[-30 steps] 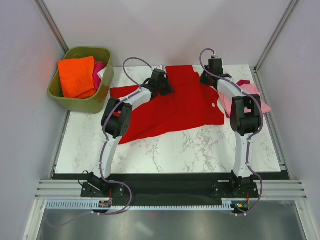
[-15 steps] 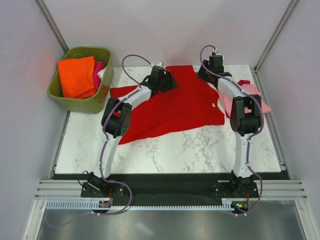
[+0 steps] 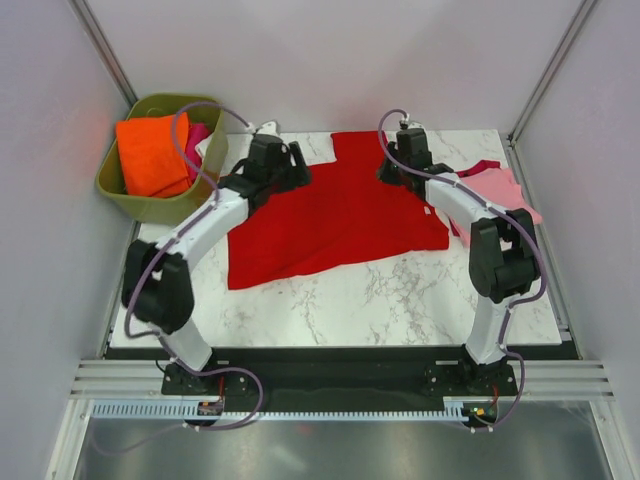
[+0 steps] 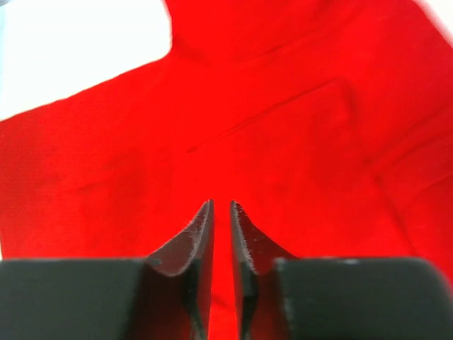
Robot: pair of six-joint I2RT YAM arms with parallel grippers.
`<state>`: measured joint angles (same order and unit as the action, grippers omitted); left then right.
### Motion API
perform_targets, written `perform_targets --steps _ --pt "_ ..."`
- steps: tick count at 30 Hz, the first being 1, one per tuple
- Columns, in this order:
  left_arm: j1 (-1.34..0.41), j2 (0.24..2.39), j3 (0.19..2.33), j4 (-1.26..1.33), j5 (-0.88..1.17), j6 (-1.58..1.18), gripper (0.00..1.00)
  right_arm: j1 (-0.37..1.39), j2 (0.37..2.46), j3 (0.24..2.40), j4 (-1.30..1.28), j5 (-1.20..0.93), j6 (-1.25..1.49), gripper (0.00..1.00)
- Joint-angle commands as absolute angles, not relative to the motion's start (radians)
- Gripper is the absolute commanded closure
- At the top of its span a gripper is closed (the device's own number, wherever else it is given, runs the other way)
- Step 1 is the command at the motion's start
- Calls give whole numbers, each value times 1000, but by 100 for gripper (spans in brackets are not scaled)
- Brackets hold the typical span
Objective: Fold and stack the t-shirts
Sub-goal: Fold the tshirt
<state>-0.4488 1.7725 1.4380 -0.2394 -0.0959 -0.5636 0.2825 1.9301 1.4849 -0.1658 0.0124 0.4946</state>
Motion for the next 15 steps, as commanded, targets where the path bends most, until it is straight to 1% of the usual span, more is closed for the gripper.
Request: perform_targets --steps 1,2,3,4,5,7,9,12,15 --pt "-373 1579 1281 -299 -147 -497 24 316 1891 1463 -181 51 509 80" --pt "-359 1541 1244 -314 -140 -503 24 322 1897 1460 -187 60 509 87" --pt "-332 1481 1177 -318 -123 -506 24 331 1905 1463 -205 60 506 97" --pt "-319 1448 1143 -316 -114 -514 24 336 1917 1468 -215 61 502 100" --pt "-295 1399 1079 -318 -110 -528 20 348 1934 1470 -228 70 491 100" --pt "-272 1359 1020 -318 -110 -534 19 360 1953 1483 -251 90 473 100" --pt "-241 1335 948 -327 -109 -535 21 377 1968 1489 -288 115 450 100" --pt "-221 1290 871 -341 -129 -563 29 391 1993 1471 -308 156 445 100" --pt "-215 1263 810 -350 -152 -580 31 391 2017 1483 -331 167 462 100"
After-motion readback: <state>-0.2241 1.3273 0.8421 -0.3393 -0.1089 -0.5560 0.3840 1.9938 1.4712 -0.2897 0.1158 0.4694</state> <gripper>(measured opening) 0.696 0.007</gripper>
